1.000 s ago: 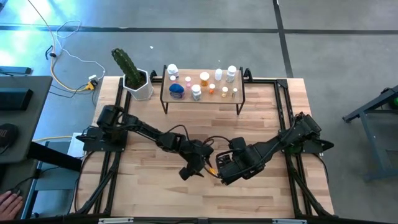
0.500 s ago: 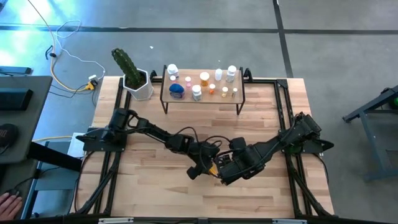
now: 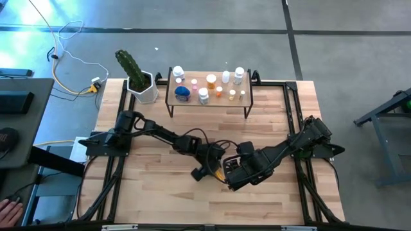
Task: Pick and place medicine bottles onto shelf by color
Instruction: Put the orange small pill bottle on the shelf
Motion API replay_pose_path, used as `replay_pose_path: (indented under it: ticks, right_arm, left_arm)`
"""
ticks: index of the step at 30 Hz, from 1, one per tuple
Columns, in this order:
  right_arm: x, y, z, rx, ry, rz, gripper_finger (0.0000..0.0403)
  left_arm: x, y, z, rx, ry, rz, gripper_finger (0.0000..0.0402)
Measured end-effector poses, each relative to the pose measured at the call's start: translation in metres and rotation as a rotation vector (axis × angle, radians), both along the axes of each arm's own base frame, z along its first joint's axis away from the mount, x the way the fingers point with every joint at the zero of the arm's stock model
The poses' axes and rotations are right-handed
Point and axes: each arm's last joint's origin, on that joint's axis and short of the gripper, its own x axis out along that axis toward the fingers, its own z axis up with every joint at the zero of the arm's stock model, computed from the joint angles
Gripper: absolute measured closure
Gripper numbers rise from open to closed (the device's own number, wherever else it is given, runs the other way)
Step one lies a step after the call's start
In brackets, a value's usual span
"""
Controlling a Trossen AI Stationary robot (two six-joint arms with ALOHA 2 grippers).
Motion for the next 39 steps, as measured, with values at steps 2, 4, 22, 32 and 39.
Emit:
replay_pose_path:
  ticks: [2,4,22,32,39]
  right_arm:
    - [0.0,0.0,0.0,0.0,-0.001,0.0,0.0151]
    - [0.0,0.0,0.0,0.0,0.0,0.0,0.0151]
    - [0.0,0.0,0.0,0.001,-0.002,-0.007,0.0151]
    - [0.0,0.0,0.0,0.001,-0.002,-0.007,0.0151]
    - [0.0,0.0,0.0,0.002,-0.003,-0.012,0.0151]
  left_arm:
    - [-0.001,-0.002,0.0,-0.023,0.011,-0.015,0.018]
    - [-0.001,-0.005,0.0,-0.037,0.016,-0.014,0.0188]
    - [0.001,-0.014,0.0,-0.101,0.009,0.025,0.0218]
    - [0.001,-0.014,0.001,-0.117,0.012,0.045,0.0228]
    - [0.001,-0.013,0.001,-0.124,0.016,0.041,0.0285]
